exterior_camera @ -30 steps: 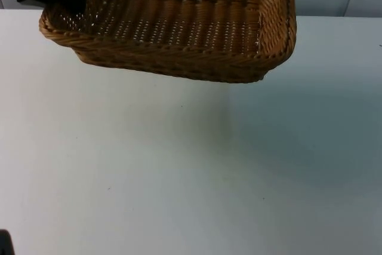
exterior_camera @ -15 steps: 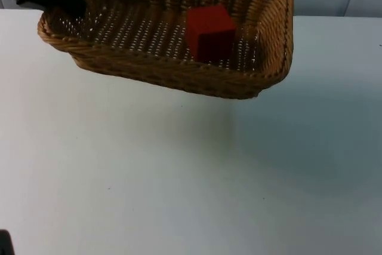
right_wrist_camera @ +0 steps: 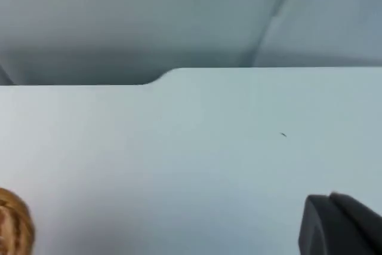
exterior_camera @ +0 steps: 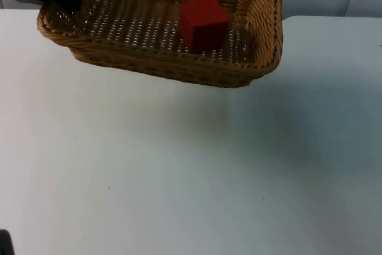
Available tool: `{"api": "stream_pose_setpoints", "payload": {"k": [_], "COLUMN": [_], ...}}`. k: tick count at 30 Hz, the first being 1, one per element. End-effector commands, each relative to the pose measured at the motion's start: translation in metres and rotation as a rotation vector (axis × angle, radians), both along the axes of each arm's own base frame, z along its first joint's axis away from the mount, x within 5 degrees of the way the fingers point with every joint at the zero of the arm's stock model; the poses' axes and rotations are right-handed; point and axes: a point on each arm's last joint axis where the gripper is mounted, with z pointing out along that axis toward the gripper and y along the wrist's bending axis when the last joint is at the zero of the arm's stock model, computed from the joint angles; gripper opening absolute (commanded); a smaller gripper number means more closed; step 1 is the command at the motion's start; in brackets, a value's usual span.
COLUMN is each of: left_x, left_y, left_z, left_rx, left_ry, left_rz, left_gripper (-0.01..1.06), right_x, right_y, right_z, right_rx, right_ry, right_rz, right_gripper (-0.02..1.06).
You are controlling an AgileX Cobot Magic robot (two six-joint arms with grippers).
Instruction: Pick up the basket with the left hand and place the cube into the basket with the right hand.
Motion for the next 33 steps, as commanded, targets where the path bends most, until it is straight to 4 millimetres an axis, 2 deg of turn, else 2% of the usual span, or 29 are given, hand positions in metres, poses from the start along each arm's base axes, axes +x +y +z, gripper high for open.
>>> {"api": "stream_pose_setpoints", "payload": {"k": [1, 4, 5, 9, 12, 15, 19, 20, 22, 25, 26, 28, 30, 31, 33], "left_x": [-0.003, -0.003, -0.003, -0.001, -0.001, 0.0, 0.005, 0.005, 0.01, 0.017, 0.017, 0.02, 0.022, 0.022, 0.024], "left_y": [-0.004, -0.004, -0.004, -0.003, -0.005, -0.01, -0.024, -0.024, -0.029, -0.027, -0.027, -0.024, -0.022, -0.022, -0.022], "left_z": [0.009, 0.009, 0.009, 0.008, 0.004, -0.008, -0.046, -0.046, -0.068, -0.087, -0.087, -0.094, -0.097, -0.097, -0.097], "left_rx": [-0.064, -0.063, -0.063, -0.055, -0.062, -0.066, -0.047, -0.047, -0.024, 0.004, 0.004, 0.03, 0.053, 0.053, 0.068], "left_ry": [0.015, 0.013, 0.013, 0.006, 0.024, 0.061, 0.119, 0.119, 0.137, 0.129, 0.129, 0.113, 0.092, 0.092, 0.07], "left_rz": [-0.005, -0.004, -0.004, 0.003, -0.004, -0.021, -0.071, -0.071, -0.063, -0.019, -0.019, 0.002, 0.013, 0.013, -0.002], "left_gripper": [0.0, 0.0, 0.0, 0.0, 0.0, 0.0, 0.0, 0.0, 0.0, 0.01, 0.01, 0.06, 0.22, 0.22, 0.41], "right_x": [-0.021, -0.046, -0.046, -0.068, -0.073, -0.074, -0.074, -0.074, -0.075, -0.076, -0.076, -0.076, -0.076, -0.076, -0.076], "right_y": [-0.016, -0.029, -0.029, -0.034, -0.034, -0.034, -0.032, -0.032, -0.032, -0.032, -0.032, -0.032, -0.031, -0.031, -0.031], "right_z": [0.007, 0.001, 0.001, -0.012, -0.018, -0.022, -0.022, -0.022, -0.023, -0.024, -0.024, -0.024, -0.024, -0.024, -0.024], "right_rx": [0.038, 0.048, 0.048, 0.051, 0.056, 0.059, 0.072, 0.072, 0.067, 0.057, 0.057, 0.058, 0.062, 0.062, 0.062], "right_ry": [-0.049, -0.116, -0.116, -0.12, -0.101, -0.085, -0.076, -0.076, -0.068, -0.055, -0.055, -0.047, -0.045, -0.045, -0.048], "right_rz": [-0.023, -0.021, -0.021, -0.013, -0.013, -0.016, -0.002, -0.002, 0.006, 0.01, 0.01, 0.015, 0.021, 0.021, 0.022], "right_gripper": [0.0, 0.0, 0.0, 0.0, 0.0, 0.0, 0.0, 0.0, 0.0, 0.0, 0.0, 0.0, 0.0, 0.0, 0.0]}}
